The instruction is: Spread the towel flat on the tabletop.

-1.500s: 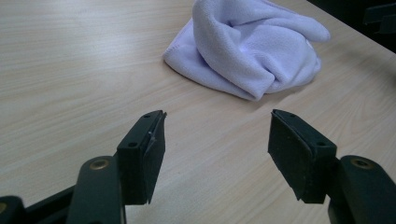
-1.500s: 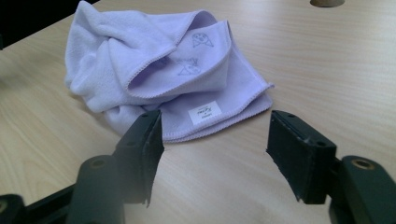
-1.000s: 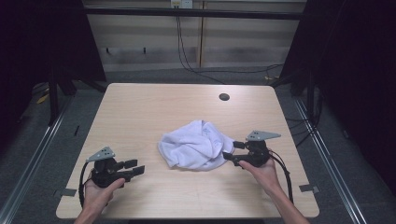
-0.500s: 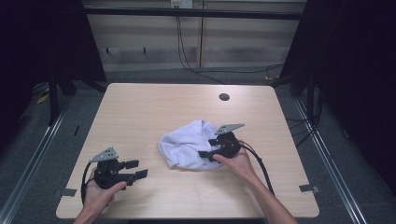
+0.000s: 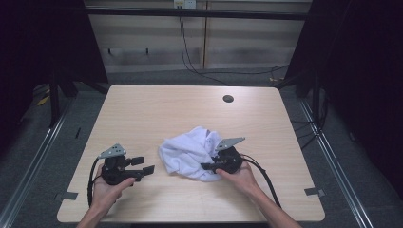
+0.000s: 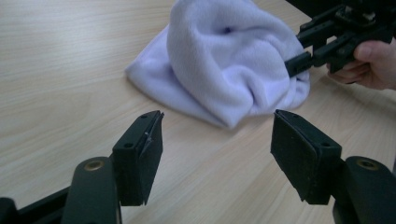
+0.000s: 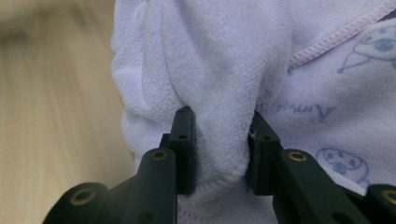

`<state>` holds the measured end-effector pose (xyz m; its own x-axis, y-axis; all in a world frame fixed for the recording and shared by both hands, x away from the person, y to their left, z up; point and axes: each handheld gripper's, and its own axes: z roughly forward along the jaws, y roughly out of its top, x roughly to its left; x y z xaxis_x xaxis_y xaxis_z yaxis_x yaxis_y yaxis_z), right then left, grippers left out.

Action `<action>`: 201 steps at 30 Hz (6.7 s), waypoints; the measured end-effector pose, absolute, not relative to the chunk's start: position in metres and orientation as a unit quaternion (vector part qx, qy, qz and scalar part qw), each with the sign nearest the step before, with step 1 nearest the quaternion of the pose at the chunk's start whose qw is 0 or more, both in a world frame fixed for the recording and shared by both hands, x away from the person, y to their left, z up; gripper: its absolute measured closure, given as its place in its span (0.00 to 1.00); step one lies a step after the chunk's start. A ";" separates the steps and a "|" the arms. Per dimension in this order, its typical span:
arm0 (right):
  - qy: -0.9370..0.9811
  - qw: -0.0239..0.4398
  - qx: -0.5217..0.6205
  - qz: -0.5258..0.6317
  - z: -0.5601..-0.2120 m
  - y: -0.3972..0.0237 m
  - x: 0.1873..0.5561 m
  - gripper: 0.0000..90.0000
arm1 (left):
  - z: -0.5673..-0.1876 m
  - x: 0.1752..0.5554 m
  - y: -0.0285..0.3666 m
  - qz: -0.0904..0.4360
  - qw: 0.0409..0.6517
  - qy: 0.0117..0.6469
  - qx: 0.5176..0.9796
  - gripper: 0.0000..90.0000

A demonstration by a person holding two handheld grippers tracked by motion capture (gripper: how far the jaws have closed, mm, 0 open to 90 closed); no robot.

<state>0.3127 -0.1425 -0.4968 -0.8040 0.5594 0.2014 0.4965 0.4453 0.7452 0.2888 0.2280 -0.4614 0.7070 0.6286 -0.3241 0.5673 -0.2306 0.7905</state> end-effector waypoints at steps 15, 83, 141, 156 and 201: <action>0.884 -0.028 0.217 0.413 -0.487 -0.133 0.254 0.71 | -0.458 0.304 0.189 0.006 0.510 0.347 0.787 0.48; 0.736 0.126 0.413 0.522 -0.403 -0.242 0.324 0.99 | -0.408 0.326 0.222 0.035 0.563 0.359 0.743 0.91; 0.822 0.072 0.369 0.428 -0.469 -0.195 0.313 0.71 | -0.468 0.348 0.163 -0.011 0.437 0.333 0.836 0.52; 0.860 0.063 0.338 0.378 -0.501 -0.155 0.323 0.86 | -0.471 0.326 0.169 0.019 0.421 0.300 0.856 0.93; 0.749 0.177 0.481 0.420 -0.460 -0.271 0.331 0.62 | -0.427 0.267 0.244 0.013 0.534 0.316 0.784 0.71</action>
